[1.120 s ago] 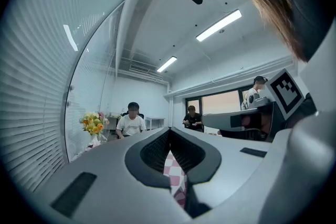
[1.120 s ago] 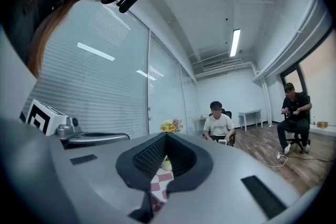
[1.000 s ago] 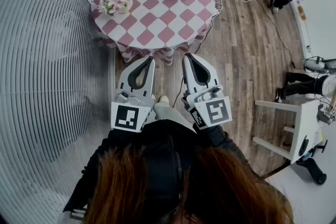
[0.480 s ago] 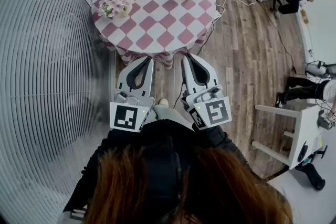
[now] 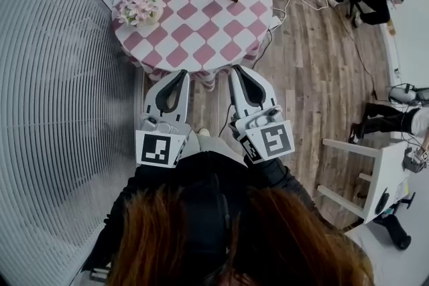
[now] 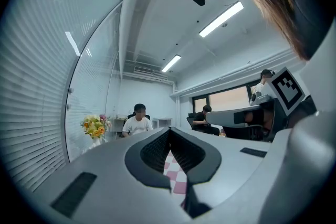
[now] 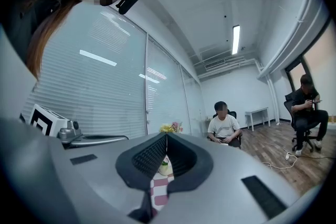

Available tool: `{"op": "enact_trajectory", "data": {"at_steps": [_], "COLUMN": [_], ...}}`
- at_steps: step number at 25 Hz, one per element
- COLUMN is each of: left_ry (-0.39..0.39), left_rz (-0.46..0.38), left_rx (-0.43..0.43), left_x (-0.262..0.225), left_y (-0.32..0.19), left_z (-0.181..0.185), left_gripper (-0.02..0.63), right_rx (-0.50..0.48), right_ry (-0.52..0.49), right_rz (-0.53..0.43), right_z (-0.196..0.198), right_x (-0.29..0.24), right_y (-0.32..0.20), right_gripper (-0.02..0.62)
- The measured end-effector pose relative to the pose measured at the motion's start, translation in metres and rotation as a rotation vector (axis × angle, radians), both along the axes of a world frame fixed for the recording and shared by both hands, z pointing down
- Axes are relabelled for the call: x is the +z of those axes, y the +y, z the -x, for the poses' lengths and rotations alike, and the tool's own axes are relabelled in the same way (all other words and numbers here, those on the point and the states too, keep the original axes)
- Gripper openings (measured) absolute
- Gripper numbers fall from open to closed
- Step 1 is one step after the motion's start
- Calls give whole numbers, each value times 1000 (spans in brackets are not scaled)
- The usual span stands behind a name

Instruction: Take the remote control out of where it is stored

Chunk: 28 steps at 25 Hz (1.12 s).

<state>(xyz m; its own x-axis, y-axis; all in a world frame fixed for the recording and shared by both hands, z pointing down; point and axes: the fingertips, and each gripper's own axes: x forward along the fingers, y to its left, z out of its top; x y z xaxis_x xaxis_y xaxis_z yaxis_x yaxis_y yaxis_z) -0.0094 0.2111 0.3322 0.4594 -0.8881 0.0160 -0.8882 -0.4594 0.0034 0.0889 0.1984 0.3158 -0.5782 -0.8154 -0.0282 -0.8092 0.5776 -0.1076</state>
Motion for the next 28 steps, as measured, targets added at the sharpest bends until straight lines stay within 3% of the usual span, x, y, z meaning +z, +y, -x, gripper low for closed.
{"op": "enact_trajectory", "data": {"at_steps": [14, 28], "left_ry": [12, 25], "left_rz": [3, 10], "left_rx": [14, 81], "left_x": [8, 8], "left_y": [-38, -151], "left_z": [-11, 8], "left_gripper": [9, 9], "right_rx": [19, 87], "right_ry": [4, 15], "right_rz": [17, 35], "right_z": [-11, 8], "right_x": [10, 15], "right_y": [-35, -139], "right_gripper": [14, 15]}}
